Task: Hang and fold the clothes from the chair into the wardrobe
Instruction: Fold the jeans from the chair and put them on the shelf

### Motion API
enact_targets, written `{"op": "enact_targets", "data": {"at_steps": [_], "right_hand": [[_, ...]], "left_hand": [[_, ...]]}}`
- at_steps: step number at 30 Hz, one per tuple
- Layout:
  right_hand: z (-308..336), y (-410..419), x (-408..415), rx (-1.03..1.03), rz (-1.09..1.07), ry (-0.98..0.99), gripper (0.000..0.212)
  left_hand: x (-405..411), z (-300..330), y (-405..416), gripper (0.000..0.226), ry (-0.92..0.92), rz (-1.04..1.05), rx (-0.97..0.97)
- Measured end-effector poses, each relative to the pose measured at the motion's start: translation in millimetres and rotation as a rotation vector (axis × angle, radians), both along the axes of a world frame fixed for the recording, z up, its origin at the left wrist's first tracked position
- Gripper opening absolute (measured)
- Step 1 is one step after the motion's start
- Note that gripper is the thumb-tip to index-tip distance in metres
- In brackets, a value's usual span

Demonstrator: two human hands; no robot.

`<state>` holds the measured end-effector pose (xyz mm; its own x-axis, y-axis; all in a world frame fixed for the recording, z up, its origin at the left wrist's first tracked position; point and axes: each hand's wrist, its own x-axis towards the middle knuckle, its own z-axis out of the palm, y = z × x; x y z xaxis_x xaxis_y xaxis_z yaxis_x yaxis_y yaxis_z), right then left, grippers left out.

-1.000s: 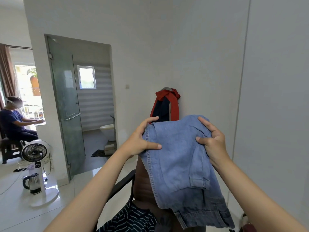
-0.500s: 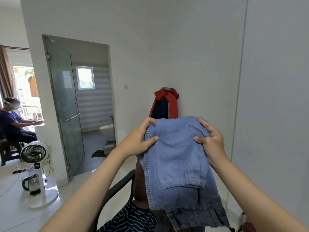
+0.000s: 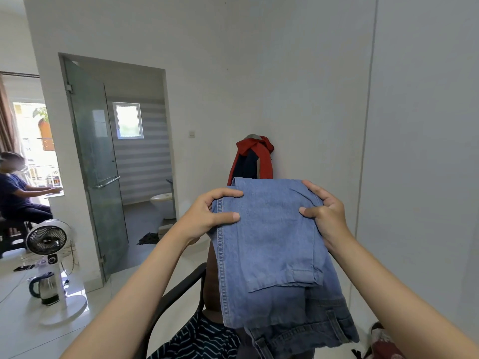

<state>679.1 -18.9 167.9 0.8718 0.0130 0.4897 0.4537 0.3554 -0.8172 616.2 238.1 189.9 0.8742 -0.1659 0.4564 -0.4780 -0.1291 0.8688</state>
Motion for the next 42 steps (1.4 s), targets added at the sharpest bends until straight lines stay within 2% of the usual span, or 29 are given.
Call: {"op": "enact_targets", "data": {"at_steps": [2, 5, 7, 10, 12, 16, 20, 24, 28, 32, 38, 42], "right_hand": [[2, -2, 1, 0.000, 0.003, -0.006, 0.062], [2, -9, 6, -0.056, 0.037, -0.043, 0.060], [4, -19, 9, -0.210, 0.018, -0.149, 0.057], [9, -35, 12, -0.562, -0.107, -0.330, 0.058], [10, -40, 12, -0.648, -0.121, -0.355, 0.058], [8, -43, 15, -0.594, -0.052, -0.343, 0.055], [10, -49, 19, -0.520, 0.115, -0.280, 0.056], [14, -56, 24, -0.623, 0.172, -0.286, 0.062], [15, -57, 26, -0.690, 0.199, -0.283, 0.067], [11, -53, 28, -0.674, 0.185, -0.282, 0.066], [1, -38, 22, -0.474, 0.102, -0.283, 0.055], [-2, -36, 25, -0.674, -0.086, -0.338, 0.069]], "left_hand": [[0, 2, 1, 0.053, 0.037, -0.019, 0.052], [0, 5, -6, 0.060, -0.026, 0.074, 0.113], [0, 5, -11, 0.062, -0.076, 0.148, 0.072], [4, 4, -16, 0.064, -0.106, 0.208, -0.021], [8, 3, -18, 0.065, -0.111, 0.228, -0.077], [17, -2, -27, 0.068, -0.082, 0.225, -0.254], [23, -3, -25, 0.067, 0.015, 0.181, -0.371], [25, -3, -23, 0.051, 0.061, 0.138, -0.388], [26, -5, -23, 0.043, 0.069, 0.113, -0.469], [27, -6, -25, 0.045, 0.041, 0.147, -0.438], [27, -5, -23, 0.040, 0.007, 0.233, -0.385], [24, -4, -21, 0.042, -0.041, 0.268, -0.292]]}}
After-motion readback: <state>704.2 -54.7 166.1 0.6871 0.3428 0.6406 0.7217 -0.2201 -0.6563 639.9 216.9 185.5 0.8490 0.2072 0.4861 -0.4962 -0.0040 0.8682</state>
